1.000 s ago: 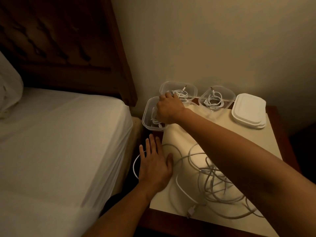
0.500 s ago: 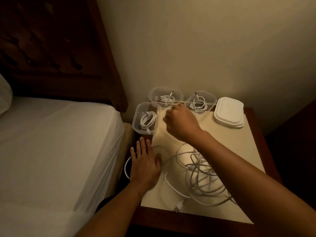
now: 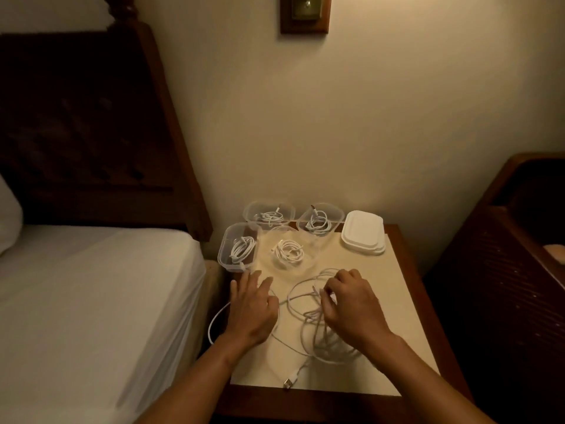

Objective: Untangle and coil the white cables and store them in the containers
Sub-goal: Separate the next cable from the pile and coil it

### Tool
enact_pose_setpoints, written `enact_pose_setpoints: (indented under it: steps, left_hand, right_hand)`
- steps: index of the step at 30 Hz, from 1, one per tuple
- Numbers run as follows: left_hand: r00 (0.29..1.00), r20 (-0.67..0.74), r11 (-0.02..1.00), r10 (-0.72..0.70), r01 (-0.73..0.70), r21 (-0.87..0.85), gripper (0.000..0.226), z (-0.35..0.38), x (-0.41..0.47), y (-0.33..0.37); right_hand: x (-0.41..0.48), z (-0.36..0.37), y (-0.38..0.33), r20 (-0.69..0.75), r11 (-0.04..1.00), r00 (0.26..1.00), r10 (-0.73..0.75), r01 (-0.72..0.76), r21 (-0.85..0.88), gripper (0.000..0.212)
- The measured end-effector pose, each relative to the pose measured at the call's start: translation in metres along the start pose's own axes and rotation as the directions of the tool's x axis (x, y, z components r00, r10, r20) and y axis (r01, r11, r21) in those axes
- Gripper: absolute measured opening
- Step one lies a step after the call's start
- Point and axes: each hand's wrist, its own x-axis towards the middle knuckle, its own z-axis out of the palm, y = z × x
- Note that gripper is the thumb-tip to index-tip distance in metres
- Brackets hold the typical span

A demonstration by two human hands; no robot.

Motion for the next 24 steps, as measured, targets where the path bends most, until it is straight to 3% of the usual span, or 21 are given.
enact_pose_setpoints:
  steps: [3, 6, 10, 12, 15, 19, 21, 22, 24]
  left_hand:
    - [0.966, 0.06, 0.955, 0.252, -0.238, -0.178, 0.047, -0.027, 0.002, 0.046]
    - [0.891, 0.063, 0.881, 0.449, -0.431, -0.193, 0.035, -0.048, 0.004, 0.09]
    - [0.834, -0.12, 0.833, 0.539, -0.549, -0.068, 0.021, -0.071, 0.012, 0.127]
    - [0.847, -0.129, 0.834, 0.515, -0.53, -0.153, 0.02, -0.085, 0.017, 0.141]
    - [0.904, -0.116, 0.774, 0.411, -0.414, -0.479, 0.016, -0.108, 0.017, 0.164]
    - [0.95, -0.175, 0.561, 0.257, -0.294, -0.774, 0.019, -0.142, 0.014, 0.18]
    - [0.961, -0.132, 0.478, 0.243, -0.237, -0.846, 0.022, -0.156, 0.015, 0.181]
    - [0.96, -0.105, 0.492, 0.261, -0.226, -0.841, 0.022, -0.161, 0.015, 0.181]
    - [0.952, -0.064, 0.59, 0.299, -0.237, -0.772, 0.022, -0.162, 0.013, 0.182]
  right_hand:
    - [-0.003, -0.02, 0.005, -0.098, 0.997, 0.995, -0.013, 0.02, 0.071, 0.008]
    - [-0.004, -0.04, 0.009, -0.153, 0.966, 0.988, -0.004, 0.044, 0.257, 0.008]
    - [-0.009, -0.07, 0.004, -0.262, 0.867, 0.963, 0.07, 0.071, 0.492, 0.01]
    - [-0.012, -0.083, 0.001, -0.253, 0.77, 0.951, 0.177, 0.027, 0.638, 0.006]
    - [-0.017, -0.088, 0.003, -0.175, 0.666, 0.952, 0.25, -0.038, 0.745, 0.011]
    - [-0.026, -0.081, 0.016, -0.071, 0.719, 0.974, 0.217, -0.111, 0.686, 0.026]
    - [-0.026, -0.076, 0.029, -0.042, 0.758, 0.967, 0.252, -0.17, 0.629, 0.02]
    - [-0.026, -0.076, 0.031, -0.029, 0.783, 0.96, 0.279, -0.21, 0.586, 0.013]
    - [-0.025, -0.079, 0.033, -0.083, 0.837, 0.939, 0.333, -0.254, 0.484, 0.045]
